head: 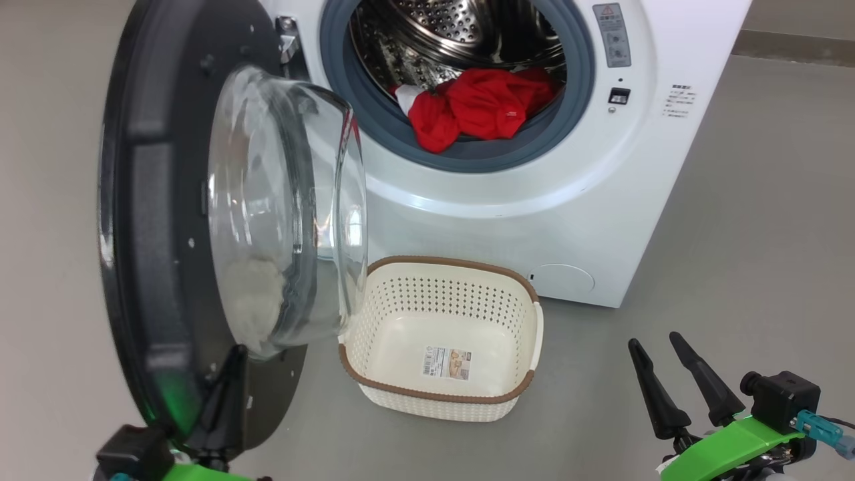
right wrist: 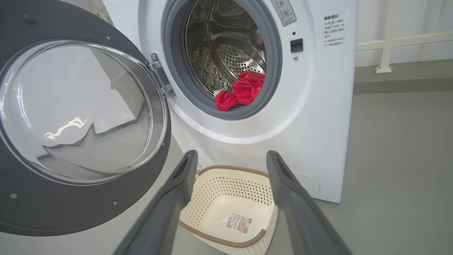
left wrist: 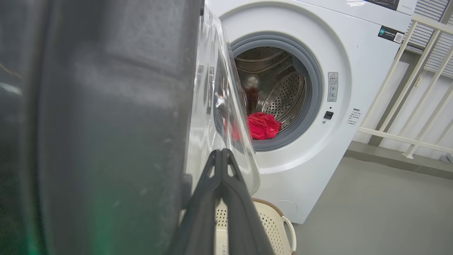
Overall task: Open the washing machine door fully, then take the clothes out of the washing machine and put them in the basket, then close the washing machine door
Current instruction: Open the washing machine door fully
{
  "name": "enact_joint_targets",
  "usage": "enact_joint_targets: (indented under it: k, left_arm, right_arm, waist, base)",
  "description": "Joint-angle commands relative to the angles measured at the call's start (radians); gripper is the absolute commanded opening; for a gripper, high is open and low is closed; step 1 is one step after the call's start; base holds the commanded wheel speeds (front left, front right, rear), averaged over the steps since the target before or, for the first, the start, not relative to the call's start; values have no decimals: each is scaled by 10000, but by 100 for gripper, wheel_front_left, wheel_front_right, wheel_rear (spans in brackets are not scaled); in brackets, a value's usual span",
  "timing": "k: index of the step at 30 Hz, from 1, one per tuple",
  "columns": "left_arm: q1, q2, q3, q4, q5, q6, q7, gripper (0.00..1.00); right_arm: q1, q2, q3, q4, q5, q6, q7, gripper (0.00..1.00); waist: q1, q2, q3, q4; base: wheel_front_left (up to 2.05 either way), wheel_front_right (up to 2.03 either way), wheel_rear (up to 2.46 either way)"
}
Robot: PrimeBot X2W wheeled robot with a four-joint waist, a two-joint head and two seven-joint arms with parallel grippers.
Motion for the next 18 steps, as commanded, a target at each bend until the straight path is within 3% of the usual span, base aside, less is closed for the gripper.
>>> enact_joint_targets:
  k: [1,18]
  left_arm:
    - [-489,371,622,-225,44,206,26,0]
    - [-1299,1454,1824,263,-539,570,792,0]
  right_arm:
    - [-37,-54,182,-241,-63,29,-122,100]
    - [-280,-33,268,-238,-87,29,-122,100]
  waist:
    - [0,-1,33,120]
    - [0,-1,538,629]
  base:
    - [0,0,0]
    - [0,0,0]
